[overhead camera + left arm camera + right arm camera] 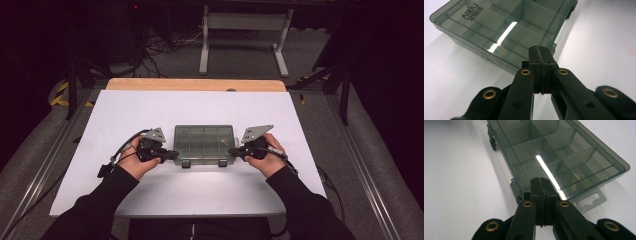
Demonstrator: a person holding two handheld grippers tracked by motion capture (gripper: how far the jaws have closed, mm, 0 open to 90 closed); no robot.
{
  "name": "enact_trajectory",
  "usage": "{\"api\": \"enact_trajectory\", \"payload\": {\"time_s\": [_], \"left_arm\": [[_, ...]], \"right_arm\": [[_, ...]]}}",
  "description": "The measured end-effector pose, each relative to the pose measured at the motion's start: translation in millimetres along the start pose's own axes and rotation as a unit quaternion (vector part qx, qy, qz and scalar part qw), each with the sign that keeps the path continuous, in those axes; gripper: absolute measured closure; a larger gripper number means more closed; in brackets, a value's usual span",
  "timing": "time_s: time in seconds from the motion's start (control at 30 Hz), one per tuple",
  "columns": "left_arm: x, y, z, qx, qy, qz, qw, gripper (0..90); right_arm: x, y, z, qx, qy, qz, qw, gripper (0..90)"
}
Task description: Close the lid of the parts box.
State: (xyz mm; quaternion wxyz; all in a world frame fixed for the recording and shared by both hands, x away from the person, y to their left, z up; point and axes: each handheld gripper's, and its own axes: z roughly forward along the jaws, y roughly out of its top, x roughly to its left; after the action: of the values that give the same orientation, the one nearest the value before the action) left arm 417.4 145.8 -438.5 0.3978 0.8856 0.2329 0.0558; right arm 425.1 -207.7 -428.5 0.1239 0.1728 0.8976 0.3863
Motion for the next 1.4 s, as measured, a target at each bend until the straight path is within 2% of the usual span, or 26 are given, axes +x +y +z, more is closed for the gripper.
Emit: {"api": "enact_trajectory", "payload": {"time_s": [0.27,0.43,0.47,0.53,0.63,0.67,0.7,0.73,0.8,0.87,0.9,0.93,0.97,1.2,1.4], "left_arm": [[-3.1,1.1,-0.7,-0.002,0.010,0.005,0.9999,88.7],[-5.8,4.2,-7.4,-0.026,0.016,0.006,0.9995,82.1],[-6.6,5.0,-9.0,-0.030,0.016,0.004,0.9994,77.1],[-7.6,6.0,-11.4,-0.038,0.016,0.004,0.9991,72.8],[-9.4,7.3,-14.6,-0.049,0.025,0.006,0.9985,54.4],[-9.6,7.6,-15.2,-0.052,0.026,0.006,0.9983,47.4],[-9.7,7.8,-16.1,-0.056,0.027,0.006,0.9980,47.4],[-9.9,7.9,-16.7,-0.068,0.027,0.000,0.9973,42.6],[-9.7,7.9,-17.2,-0.076,0.032,0.000,0.9966,24.9],[-9.8,7.6,-17.8,-0.087,0.039,0.004,0.9954,21.4],[-9.7,7.3,-18.2,-0.091,0.041,0.006,0.9950,15.6],[-9.7,7.0,-18.7,-0.095,0.043,0.008,0.9946,15.6],[-9.8,6.7,-19.7,-0.099,0.048,0.012,0.9939,11.5],[-10.7,4.3,-26.3,-0.133,0.050,0.017,0.9897,5.9],[-10.7,0.3,-33.2,-0.160,0.054,0.019,0.9854,5.4]], "right_arm": [[0.4,0.4,-1.7,-0.002,0.000,0.004,1.0000,87.3],[0.4,3.2,-6.9,-0.020,-0.006,0.007,0.9998,80.0],[0.7,4.3,-8.6,-0.024,-0.008,0.007,0.9997,76.3],[1.1,6.0,-10.5,-0.031,-0.011,0.006,0.9994,69.0],[2.6,8.9,-12.7,-0.047,-0.013,0.004,0.9988,53.3],[4.3,10.3,-13.2,-0.057,-0.014,0.007,0.9982,44.4],[4.3,10.3,-13.2,-0.057,-0.014,0.007,0.9982,44.4],[5.4,11.1,-13.5,-0.064,-0.013,0.009,0.9978,41.2],[7.4,13.7,-14.7,-0.081,-0.017,0.006,0.9966,30.5],[7.8,14.6,-15.3,-0.087,-0.019,0.004,0.9960,28.4],[8.6,15.8,-16.6,-0.100,-0.022,0.004,0.9947,23.6],[8.6,15.8,-16.6,-0.100,-0.022,0.004,0.9947,23.6],[9.0,16.5,-17.6,-0.113,-0.024,0.002,0.9933,20.5],[10.9,17.0,-21.0,-0.132,-0.027,0.001,0.9909,16.4],[14.4,17.3,-25.3,-0.149,-0.029,-0.005,0.9885,15.3]]}}
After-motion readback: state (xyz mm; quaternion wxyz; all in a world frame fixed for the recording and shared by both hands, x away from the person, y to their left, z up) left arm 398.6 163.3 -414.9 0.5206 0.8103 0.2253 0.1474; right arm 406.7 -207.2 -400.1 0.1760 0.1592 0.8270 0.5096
